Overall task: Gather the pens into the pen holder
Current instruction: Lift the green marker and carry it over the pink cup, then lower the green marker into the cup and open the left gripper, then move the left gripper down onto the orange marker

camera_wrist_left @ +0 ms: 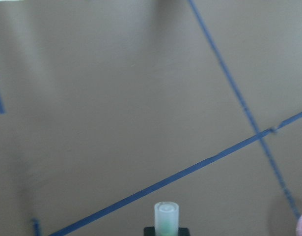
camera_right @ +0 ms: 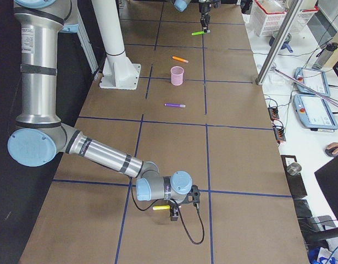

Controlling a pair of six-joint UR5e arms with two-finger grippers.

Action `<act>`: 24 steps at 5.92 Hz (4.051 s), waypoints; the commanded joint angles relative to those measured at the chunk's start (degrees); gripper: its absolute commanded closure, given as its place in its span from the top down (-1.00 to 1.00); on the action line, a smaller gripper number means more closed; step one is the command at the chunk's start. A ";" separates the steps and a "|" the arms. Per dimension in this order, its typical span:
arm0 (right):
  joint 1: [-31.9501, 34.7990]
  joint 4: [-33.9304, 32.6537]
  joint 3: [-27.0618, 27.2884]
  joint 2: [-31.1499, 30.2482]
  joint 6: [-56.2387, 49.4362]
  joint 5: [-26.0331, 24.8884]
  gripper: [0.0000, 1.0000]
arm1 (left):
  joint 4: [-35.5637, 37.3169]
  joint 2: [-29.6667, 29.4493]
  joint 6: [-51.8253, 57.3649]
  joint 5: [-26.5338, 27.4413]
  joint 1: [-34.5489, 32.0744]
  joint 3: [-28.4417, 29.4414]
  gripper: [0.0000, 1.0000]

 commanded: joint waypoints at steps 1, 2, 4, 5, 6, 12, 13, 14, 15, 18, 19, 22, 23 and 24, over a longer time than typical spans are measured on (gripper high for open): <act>0.00 0.09 0.23 0.00 0.00 0.00 1.00 | -11.76 -2.35 -12.53 15.41 11.65 0.13 -1.00; 0.00 0.09 0.32 0.08 0.00 0.00 1.00 | -14.87 -2.44 -13.10 19.16 14.42 -0.39 -1.00; 0.00 0.09 0.32 0.08 0.00 0.00 1.00 | -22.06 -3.14 -13.20 28.44 21.07 0.04 -1.00; 0.00 0.09 0.41 0.08 0.00 0.00 1.00 | -26.55 -2.97 -13.20 33.38 24.60 0.91 -1.00; -0.09 0.09 0.41 0.08 0.00 0.00 1.00 | -27.12 -2.71 -13.28 34.22 25.77 0.92 -1.00; 0.00 0.09 0.41 0.08 0.00 0.00 1.00 | -37.92 -2.35 -13.11 35.10 26.83 10.93 -1.00; -0.09 0.09 0.41 0.08 0.00 0.00 1.00 | -38.11 -2.00 -13.11 35.02 27.36 10.85 -1.00; 0.00 0.09 0.41 0.08 0.00 0.00 1.00 | -38.28 -1.91 -13.20 35.10 27.54 10.85 -1.00; 0.00 0.09 0.49 0.08 0.00 0.00 1.00 | -38.28 -1.91 -13.11 35.02 27.63 10.76 -0.94; 0.00 0.09 0.50 0.08 0.00 0.09 1.00 | -38.11 -2.00 -13.20 35.10 27.63 9.54 1.00; 0.00 0.09 0.50 0.08 0.00 0.09 1.00 | -37.06 -1.91 -13.28 34.93 27.37 7.71 1.00; -0.09 0.00 0.41 0.26 0.17 0.00 0.56 | -20.27 -1.82 -13.29 33.88 23.34 0.70 1.00; 0.00 0.00 0.32 0.26 0.09 0.09 0.32 | -13.57 -1.83 -13.29 26.56 20.10 -0.21 1.00; 0.00 0.00 0.32 0.26 0.17 0.09 0.14 | -10.54 -1.74 -13.20 19.44 16.33 -0.22 1.00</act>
